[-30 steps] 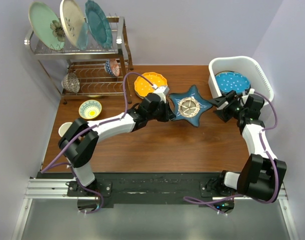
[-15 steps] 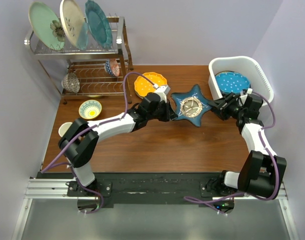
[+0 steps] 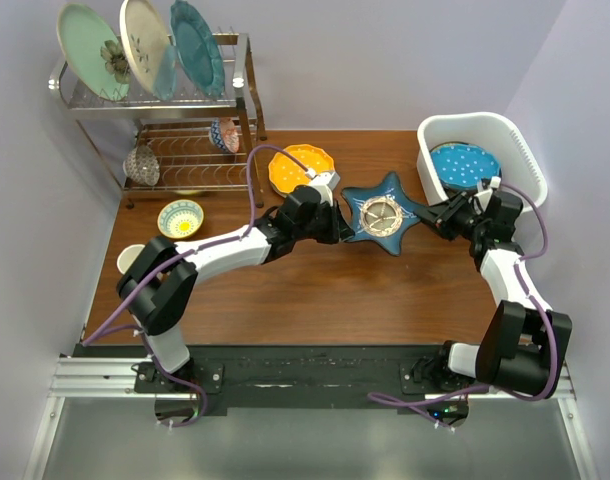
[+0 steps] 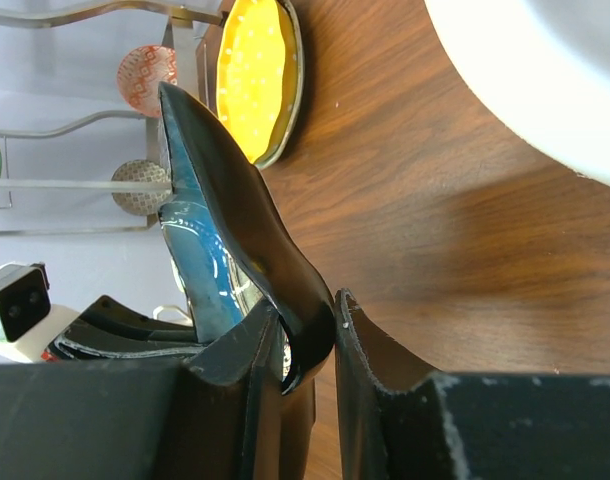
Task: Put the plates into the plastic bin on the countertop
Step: Pick up the plate at the center of the board.
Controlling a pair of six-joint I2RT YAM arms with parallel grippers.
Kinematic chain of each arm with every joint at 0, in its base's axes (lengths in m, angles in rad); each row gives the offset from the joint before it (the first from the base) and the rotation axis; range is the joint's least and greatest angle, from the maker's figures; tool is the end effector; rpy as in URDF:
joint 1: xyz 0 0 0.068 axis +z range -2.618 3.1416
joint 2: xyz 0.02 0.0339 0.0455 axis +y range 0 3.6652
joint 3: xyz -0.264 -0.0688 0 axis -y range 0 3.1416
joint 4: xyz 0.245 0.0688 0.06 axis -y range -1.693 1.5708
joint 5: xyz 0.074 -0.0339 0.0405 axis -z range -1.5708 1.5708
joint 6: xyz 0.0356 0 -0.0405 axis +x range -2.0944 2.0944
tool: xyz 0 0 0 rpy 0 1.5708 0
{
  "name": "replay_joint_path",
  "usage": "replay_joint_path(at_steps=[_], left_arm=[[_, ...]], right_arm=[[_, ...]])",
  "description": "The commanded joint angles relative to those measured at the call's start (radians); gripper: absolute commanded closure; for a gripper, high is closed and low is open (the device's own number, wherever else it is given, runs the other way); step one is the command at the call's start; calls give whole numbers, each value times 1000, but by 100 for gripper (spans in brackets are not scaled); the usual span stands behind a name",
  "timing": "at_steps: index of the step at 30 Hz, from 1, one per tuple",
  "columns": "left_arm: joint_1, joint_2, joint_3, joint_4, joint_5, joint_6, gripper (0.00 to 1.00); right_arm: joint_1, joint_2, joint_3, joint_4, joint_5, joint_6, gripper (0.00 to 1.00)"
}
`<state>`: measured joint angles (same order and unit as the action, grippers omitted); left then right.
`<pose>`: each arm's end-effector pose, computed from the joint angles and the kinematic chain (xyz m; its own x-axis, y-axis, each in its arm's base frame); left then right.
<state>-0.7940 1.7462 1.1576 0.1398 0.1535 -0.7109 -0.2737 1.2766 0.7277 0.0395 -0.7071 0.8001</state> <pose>0.2776 -0.2902 0.2400 -0.7534 -0.1534 -0.6394 0.4088 0.6524 -0.6382 0.2681 -0.0513 0.2402 -0.5714 0.7269 -0.3809 0.0996 0.5221 0.8470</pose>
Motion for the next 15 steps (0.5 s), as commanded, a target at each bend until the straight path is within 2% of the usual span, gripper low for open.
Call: replay_joint_path(at_steps=[1,10,13,15], left_arm=[[-7,-70,31,251,63,-24,100],[-7,-51,53,208,44,-13,98],[-10,-47,27,233,60,-22,93],[-7,-42,54,192,35,-9,84]], right_arm=[[-4,-6,-11,17,-15,68,100],[-4,-19,12,-24,-17,48,100],[-4,-17,-13,43,-9,106,100],[-2,1,28,33,-28,100,100]])
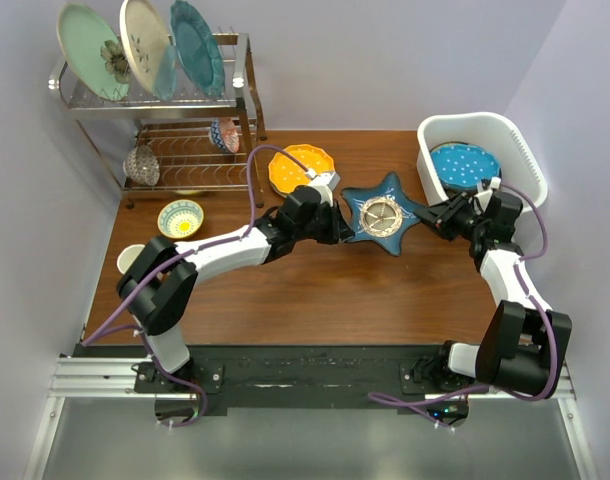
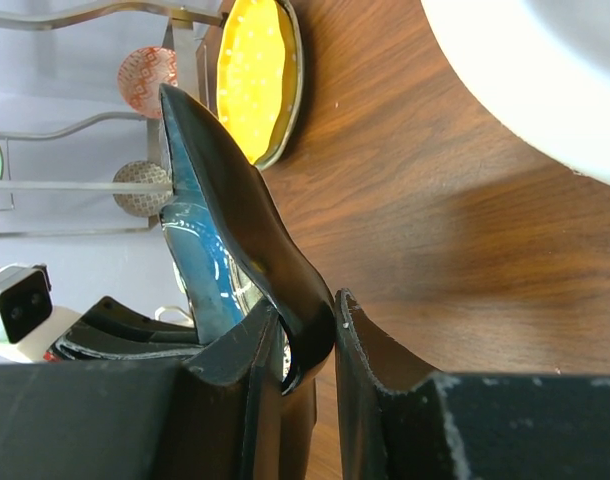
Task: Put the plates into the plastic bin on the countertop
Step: Pick up the plate at the center of the board.
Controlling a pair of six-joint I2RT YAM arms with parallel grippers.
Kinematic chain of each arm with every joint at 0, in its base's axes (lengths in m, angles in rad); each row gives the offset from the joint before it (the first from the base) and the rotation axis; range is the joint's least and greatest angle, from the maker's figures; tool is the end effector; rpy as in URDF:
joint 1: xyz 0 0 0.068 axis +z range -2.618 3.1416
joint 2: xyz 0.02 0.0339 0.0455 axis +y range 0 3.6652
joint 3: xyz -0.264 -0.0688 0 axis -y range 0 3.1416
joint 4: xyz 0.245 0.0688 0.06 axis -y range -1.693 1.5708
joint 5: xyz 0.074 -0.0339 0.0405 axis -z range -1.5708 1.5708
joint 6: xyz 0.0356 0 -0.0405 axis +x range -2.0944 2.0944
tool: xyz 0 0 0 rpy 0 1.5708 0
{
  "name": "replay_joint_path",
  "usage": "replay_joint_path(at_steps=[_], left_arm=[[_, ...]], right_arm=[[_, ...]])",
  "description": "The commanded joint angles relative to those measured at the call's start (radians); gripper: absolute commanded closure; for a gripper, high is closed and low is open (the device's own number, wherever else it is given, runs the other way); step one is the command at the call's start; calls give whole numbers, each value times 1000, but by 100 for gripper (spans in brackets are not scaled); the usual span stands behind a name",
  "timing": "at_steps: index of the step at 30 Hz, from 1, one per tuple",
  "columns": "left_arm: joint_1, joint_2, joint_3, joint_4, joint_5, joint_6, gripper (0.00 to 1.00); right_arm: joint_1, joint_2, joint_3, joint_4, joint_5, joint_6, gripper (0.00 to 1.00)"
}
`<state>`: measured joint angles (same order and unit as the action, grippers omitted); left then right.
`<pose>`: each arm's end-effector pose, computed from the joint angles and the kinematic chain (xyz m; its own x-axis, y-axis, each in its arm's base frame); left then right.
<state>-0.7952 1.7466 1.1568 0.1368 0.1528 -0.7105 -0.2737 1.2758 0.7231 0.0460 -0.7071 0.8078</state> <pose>0.2771 -0.2903 0.2392 -0.7550 -0.1507 -0.6381 0.4077 0.6543 -0.6369 0.2678 -0.0512 0.2395 -0.5696 0.7306 -0.3764 0.1018 0.5171 0.8498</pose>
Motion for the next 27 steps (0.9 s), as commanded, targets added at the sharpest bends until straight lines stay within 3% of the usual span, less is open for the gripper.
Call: replay_joint_path(at_steps=[1,2,7,10,13,27], left_arm=[[-6,-41,72,166,25,5,80],[-7,-36,86,127,19,17,70],[-7,-39,86,75,-45,55,46],[-6,-61,95,-12,-120,86,26],[-6,-88,73,-40,-196,95,15],[-1,-228,-17,-134,-466,63,0]], right_arm=[[-2,0,39,9,-25,71,100],[-4,-22,27,-7,-14,67,100],[-2,-47,10,3,5,80,100],[-2,-56,18,-8,3,73,100],[-2,-66,13,-2,6,85,100],[-2,-85,18,-1,-2,102,100]])
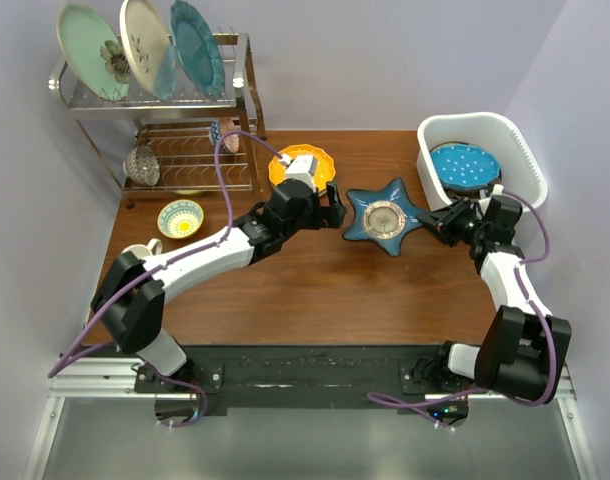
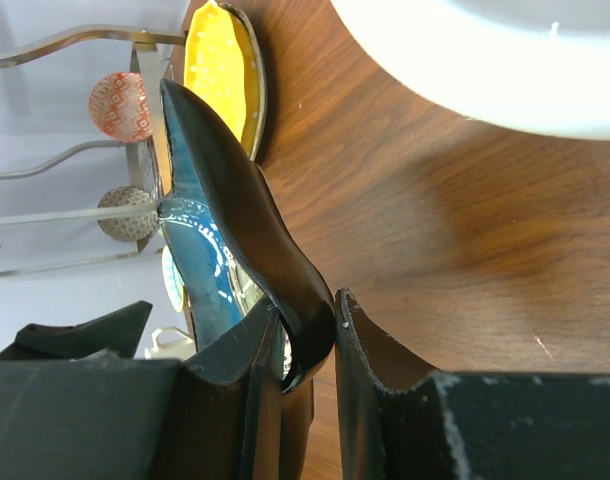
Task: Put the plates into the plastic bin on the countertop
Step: Pick up the plate at the center of the board.
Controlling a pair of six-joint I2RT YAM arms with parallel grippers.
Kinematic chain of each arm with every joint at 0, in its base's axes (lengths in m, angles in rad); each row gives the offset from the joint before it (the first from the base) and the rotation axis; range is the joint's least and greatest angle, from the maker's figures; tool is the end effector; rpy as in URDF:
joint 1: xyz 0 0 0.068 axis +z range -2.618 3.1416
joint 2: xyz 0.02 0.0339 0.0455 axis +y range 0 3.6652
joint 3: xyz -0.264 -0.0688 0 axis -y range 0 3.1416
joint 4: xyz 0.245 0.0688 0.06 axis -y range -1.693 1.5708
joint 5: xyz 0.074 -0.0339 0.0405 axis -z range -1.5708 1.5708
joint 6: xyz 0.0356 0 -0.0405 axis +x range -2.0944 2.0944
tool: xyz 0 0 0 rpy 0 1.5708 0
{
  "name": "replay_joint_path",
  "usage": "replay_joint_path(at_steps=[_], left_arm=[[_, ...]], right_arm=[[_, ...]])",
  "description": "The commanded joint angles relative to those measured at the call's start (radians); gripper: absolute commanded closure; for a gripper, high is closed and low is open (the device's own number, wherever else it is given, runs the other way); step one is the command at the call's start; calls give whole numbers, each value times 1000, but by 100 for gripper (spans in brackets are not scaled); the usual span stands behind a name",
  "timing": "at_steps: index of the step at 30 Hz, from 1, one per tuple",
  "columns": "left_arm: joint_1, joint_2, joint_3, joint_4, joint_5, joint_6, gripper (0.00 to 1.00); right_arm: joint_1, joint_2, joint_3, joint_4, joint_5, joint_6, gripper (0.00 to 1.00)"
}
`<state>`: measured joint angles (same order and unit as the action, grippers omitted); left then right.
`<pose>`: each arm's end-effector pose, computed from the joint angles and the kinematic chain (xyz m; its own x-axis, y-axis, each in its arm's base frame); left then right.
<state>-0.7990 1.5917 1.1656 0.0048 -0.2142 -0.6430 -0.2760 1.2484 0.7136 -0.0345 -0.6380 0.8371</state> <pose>0.2653 -0.2618 0.2863 -0.5670 -0.2574 -0.7824 0.2812 0.8324 -0.4776 0.2599 -0.0516 0.2353 -0.5432 0.7739 -0.3256 0.2086 0.5000 0.8405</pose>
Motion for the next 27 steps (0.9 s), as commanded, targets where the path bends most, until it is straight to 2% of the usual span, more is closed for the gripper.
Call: replay_joint_path(at_steps=[1,4,14,27], left_arm=[[4,-78,-32,-2,-99,-4,0],[3,-87,-40,3,-100,-9,0],[3,-50,-20,21,-24,-9,0],[4,-50,-26,32,-24,-6,0]], right_arm=[[0,-60,36,76,-72,69,100],[0,-69,37,45,-69,53,100],[0,-47,89,96,-84,106,100],[-2,13,282,-33,-28,37,100]])
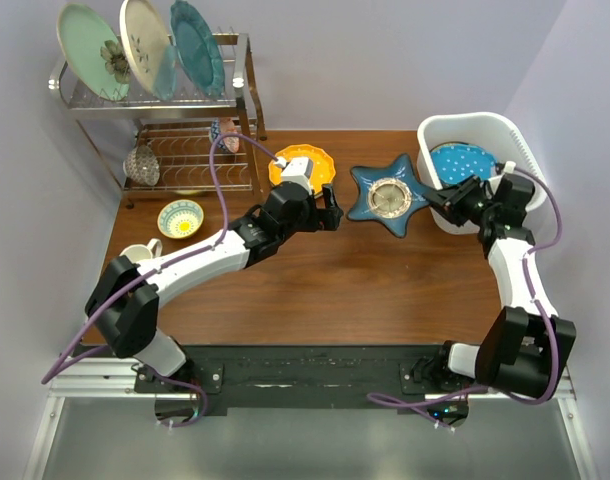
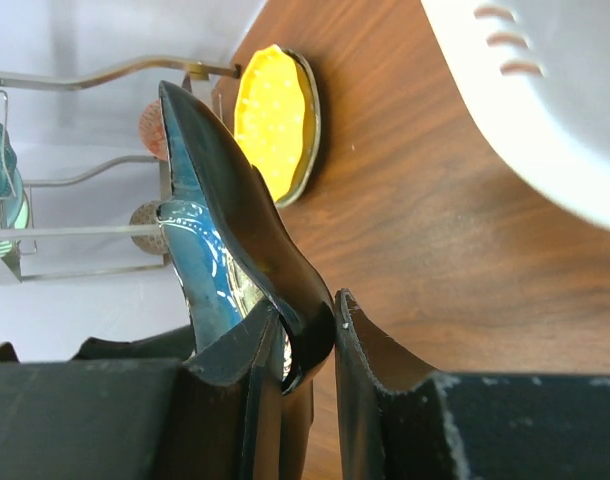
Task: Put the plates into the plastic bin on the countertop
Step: Pick up the plate at the center of the board, then place the plate in the plastic bin.
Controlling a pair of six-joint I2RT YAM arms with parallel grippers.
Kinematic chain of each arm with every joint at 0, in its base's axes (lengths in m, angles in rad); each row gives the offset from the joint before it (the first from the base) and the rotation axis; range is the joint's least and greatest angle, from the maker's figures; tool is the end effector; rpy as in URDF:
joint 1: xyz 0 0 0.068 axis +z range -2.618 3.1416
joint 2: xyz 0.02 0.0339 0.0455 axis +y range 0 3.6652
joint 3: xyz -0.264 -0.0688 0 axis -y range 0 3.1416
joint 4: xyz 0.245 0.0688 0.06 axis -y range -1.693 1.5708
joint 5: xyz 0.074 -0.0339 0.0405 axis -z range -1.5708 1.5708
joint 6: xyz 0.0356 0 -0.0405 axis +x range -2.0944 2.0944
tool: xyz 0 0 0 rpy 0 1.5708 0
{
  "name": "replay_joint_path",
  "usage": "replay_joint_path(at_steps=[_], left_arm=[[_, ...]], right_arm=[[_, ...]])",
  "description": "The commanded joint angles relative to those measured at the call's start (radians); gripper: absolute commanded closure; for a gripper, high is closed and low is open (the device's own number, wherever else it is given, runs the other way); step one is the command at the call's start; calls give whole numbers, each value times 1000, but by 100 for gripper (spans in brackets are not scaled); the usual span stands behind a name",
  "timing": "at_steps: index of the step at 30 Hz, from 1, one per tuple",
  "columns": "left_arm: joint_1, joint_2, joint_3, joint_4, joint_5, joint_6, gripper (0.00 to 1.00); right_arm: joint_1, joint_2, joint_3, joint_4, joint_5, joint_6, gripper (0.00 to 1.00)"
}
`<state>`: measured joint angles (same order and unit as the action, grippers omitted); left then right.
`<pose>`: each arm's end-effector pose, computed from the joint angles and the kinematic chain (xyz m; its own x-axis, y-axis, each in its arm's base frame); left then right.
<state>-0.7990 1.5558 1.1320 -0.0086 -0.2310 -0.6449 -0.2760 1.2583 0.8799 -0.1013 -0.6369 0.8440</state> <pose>0.2588 -0.2542 0.2859 -0.5658 -0.2576 -0.7833 0.2660 0.8421 -0.4691 0.2749 -0.0559 0.2826 -0.5107 0.7691 -0.3844 0.1401 0.5155 0.8453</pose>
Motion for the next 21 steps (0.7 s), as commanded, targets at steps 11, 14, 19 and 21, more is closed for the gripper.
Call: replay_joint_path(at_steps=[11,14,19,21], left_arm=[[3,-16,9,41,-2,11,0],[3,-14,9,41,-2,19,0],[4,-7,9,44,4,19,0],[4,-2,11,47,9,19,0]], right_arm=[[-31,75,232,29,66,93,100],[-40,88,260,32,107,112,100],[-52,107,297,52,174,141,100],[-61,122,318,58,184,158,100]])
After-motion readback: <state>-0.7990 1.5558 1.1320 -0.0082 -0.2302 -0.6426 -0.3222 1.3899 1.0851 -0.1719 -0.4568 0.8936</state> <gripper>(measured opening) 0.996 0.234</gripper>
